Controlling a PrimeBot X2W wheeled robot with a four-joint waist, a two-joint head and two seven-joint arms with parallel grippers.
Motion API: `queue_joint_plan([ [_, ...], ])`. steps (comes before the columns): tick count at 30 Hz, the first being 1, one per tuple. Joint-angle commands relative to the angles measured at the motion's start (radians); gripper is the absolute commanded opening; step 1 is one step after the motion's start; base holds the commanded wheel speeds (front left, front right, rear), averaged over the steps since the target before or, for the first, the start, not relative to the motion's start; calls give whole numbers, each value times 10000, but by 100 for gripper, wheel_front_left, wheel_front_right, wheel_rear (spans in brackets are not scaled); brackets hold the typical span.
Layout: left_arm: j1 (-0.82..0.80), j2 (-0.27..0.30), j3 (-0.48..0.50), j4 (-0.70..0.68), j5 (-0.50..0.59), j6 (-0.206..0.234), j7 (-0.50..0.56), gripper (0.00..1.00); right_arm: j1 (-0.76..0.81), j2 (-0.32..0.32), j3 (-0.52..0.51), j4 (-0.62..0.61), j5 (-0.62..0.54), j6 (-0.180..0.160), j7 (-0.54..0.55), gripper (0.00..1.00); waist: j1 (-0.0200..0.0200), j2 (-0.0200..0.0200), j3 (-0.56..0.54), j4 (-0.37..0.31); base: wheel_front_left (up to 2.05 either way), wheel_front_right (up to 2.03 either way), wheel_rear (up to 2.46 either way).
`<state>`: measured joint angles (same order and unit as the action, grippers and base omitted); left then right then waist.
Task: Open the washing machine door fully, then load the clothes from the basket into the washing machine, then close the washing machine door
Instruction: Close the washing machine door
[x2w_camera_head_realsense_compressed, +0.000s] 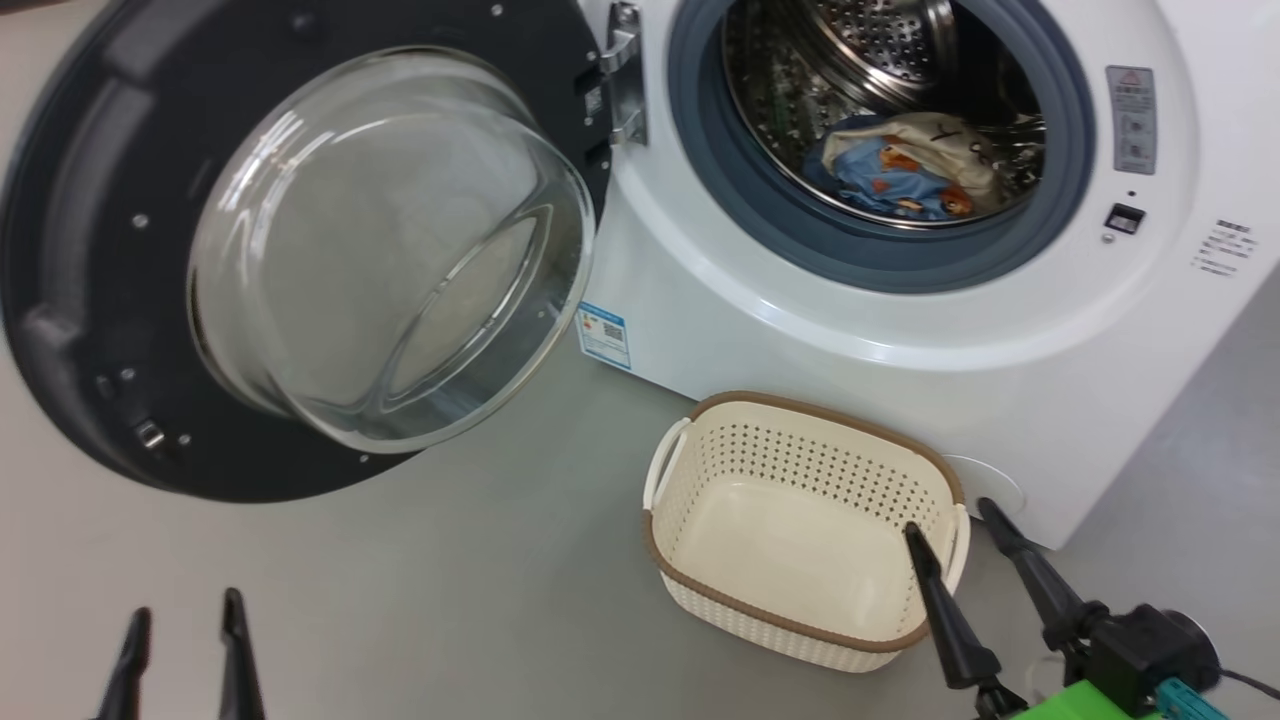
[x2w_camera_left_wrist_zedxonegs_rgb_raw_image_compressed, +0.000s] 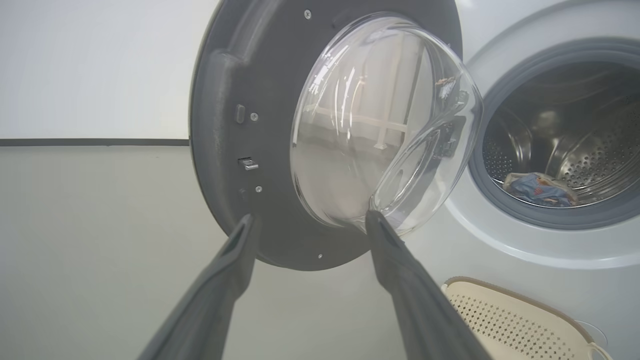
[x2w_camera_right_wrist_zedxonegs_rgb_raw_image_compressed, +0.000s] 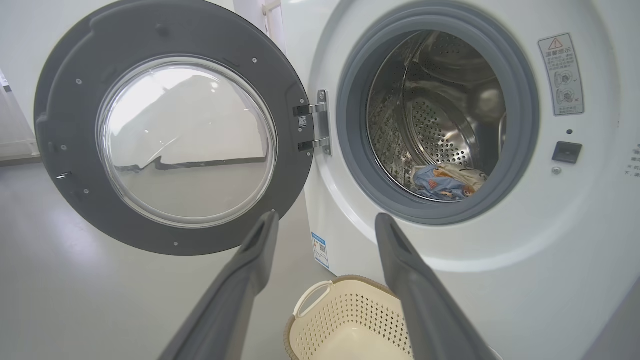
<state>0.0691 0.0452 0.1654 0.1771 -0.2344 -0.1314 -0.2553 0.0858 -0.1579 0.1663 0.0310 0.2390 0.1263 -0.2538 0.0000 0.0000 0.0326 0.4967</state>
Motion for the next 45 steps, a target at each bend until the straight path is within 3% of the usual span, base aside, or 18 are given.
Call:
queue_joint_plan([
  [1, -63, 133, 458, -398, -85, 8, -65, 100, -546, -150, 371, -175, 77, 44, -80, 100, 0, 0, 10, 276, 0, 0, 0],
  [11, 344, 56, 1154, -783, -446, 59, -65, 100, -1338, -331, 1237, 183, 271, 44, -80, 100, 0, 0, 246, 442, 0, 0, 0],
  [24, 290, 52, 1167, -988, -644, 249, -65, 100, -1354, -382, 1230, 245, 336, 44, -80, 100, 0, 0, 284, 435, 0, 0, 0],
  [25, 238, 52, 1192, -1020, -707, 229, -65, 73, -1320, -367, 1198, 235, 329, 44, -80, 100, 0, 0, 281, 431, 0, 0, 0],
  [27, 81, 52, 1291, -1102, -891, 167, -65, 8, -1267, -338, 1142, 212, 310, 44, -80, 100, 0, 0, 289, 427, 0, 0, 0],
  [28, -17, 52, 1357, -1138, -920, 130, -65, 0, -1248, -325, 1119, 200, 298, 44, -80, 100, 0, 0, 301, 425, 0, 0, 0],
  [32, -696, 145, 1836, -1406, -1302, 28, -65, 0, -1205, -272, 1003, 162, 263, 44, -80, 100, 0, 0, 369, 422, 0, 0, 0],
  [37, -1783, 1239, 1671, -1619, -3024, 12, -65, 0, -1146, -221, 847, 84, 202, 44, -80, 100, 0, 0, 559, 416, 0, 0, 0],
  [38, -1783, 1239, 1671, -1619, -3024, 12, -65, 0, -1146, -221, 847, 84, 202, 44, -80, 100, 0, 0, 559, 416, 0, 0, 0],
  [45, -3857, 3568, 1402, -223, -6899, 10, 115, 0, -1066, -243, 524, -46, 60, 44, -80, 100, 0, 0, 1061, 426, 0, 0, 0],
])
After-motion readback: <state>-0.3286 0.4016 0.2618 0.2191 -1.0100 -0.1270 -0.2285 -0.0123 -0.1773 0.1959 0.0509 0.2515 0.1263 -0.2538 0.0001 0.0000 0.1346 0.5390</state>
